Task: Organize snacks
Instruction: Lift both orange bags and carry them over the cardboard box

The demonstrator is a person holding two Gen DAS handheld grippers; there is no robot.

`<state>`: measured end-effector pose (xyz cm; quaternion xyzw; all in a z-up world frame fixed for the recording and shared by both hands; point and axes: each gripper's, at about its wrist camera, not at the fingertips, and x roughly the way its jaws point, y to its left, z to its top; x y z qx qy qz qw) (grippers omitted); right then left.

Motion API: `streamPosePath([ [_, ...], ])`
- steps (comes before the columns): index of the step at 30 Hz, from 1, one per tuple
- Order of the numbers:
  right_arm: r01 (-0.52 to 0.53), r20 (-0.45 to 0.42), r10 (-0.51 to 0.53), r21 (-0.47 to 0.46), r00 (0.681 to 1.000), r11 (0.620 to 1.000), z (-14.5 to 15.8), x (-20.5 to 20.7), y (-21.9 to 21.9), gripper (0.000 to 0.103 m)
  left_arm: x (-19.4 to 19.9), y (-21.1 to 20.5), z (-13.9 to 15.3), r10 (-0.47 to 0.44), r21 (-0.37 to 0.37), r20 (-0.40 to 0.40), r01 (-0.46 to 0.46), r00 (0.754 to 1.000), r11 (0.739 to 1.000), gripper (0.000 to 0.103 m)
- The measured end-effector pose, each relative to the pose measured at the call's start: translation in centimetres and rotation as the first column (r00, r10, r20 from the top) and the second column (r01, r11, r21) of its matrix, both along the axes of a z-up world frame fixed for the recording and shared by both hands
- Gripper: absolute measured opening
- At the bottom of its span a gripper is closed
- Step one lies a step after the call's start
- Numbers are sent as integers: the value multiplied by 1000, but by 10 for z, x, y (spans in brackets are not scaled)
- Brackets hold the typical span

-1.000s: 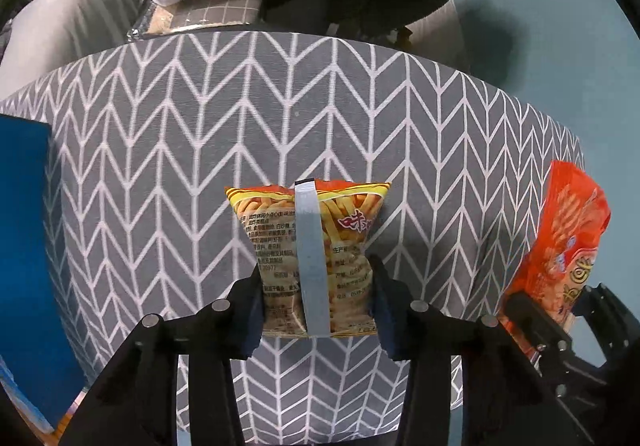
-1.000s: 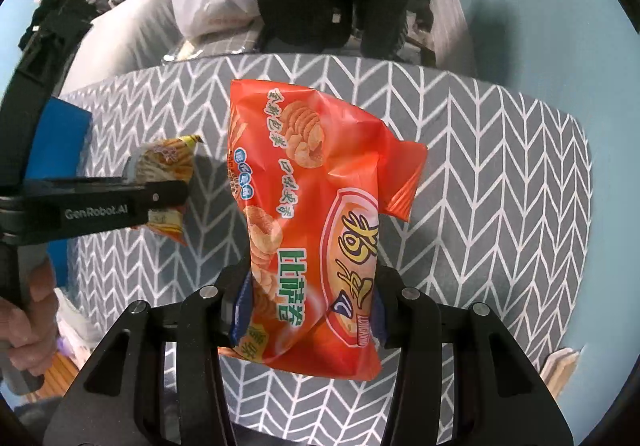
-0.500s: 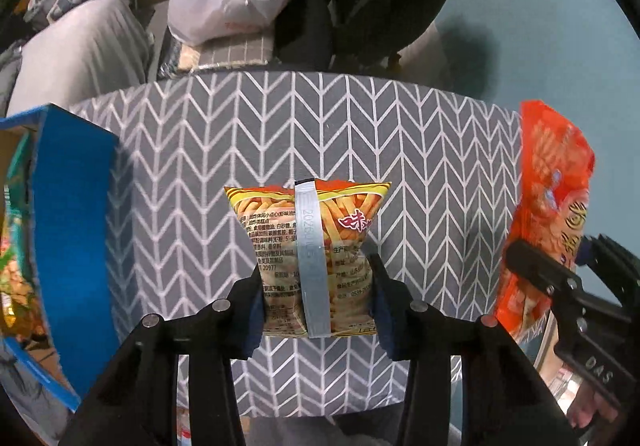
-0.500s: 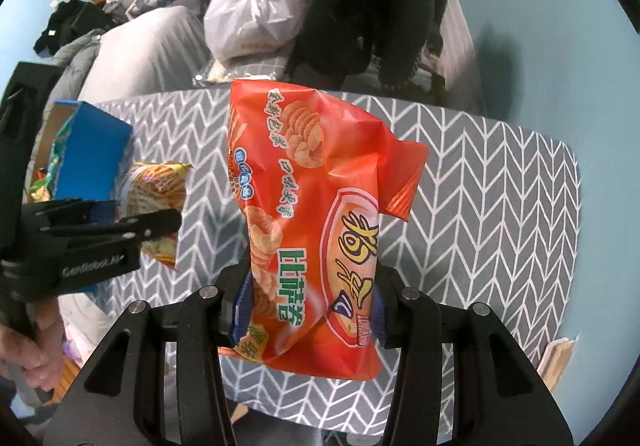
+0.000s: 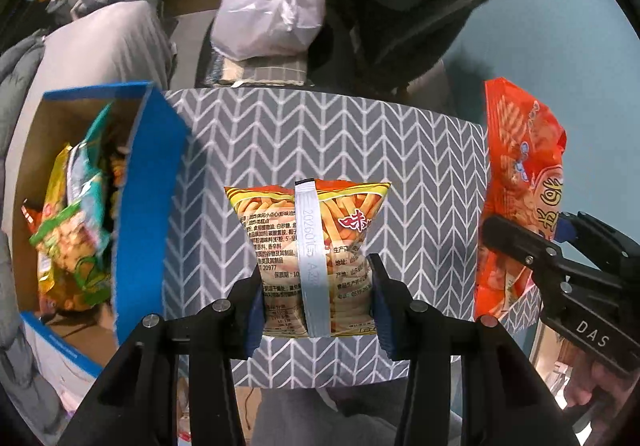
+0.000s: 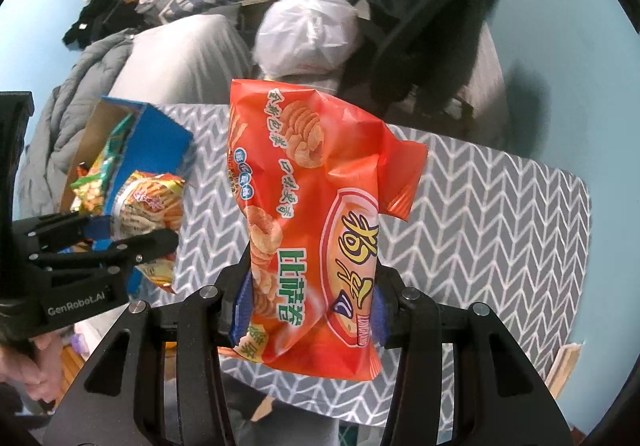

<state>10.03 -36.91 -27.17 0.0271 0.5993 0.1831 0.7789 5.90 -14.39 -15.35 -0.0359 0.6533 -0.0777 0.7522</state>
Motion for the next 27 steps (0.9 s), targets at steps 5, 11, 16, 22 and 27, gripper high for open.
streamPosePath([
  [5, -45, 10, 45, 19, 999, 999, 6, 0, 32, 46, -10, 31, 11, 40, 5, 25, -41, 999, 999, 46],
  [11, -108, 9, 108, 44, 994, 993, 7, 2, 77, 46, -21, 73, 19, 99, 8, 46, -99, 994, 995, 46],
  [16, -167, 14, 167, 59, 986, 984, 9, 8, 119, 46, -30, 110, 22, 158, 7, 54, -159, 986, 987, 45],
  [22, -244, 29, 243, 66, 970, 967, 15, 15, 165, 46, -36, 151, 21, 219, 12, 59, -220, 974, 975, 46],
  [27, -295, 29, 294, 107, 956, 950, 16, 18, 203, 46, -41, 184, 18, 267, 18, 58, -268, 962, 963, 46],
])
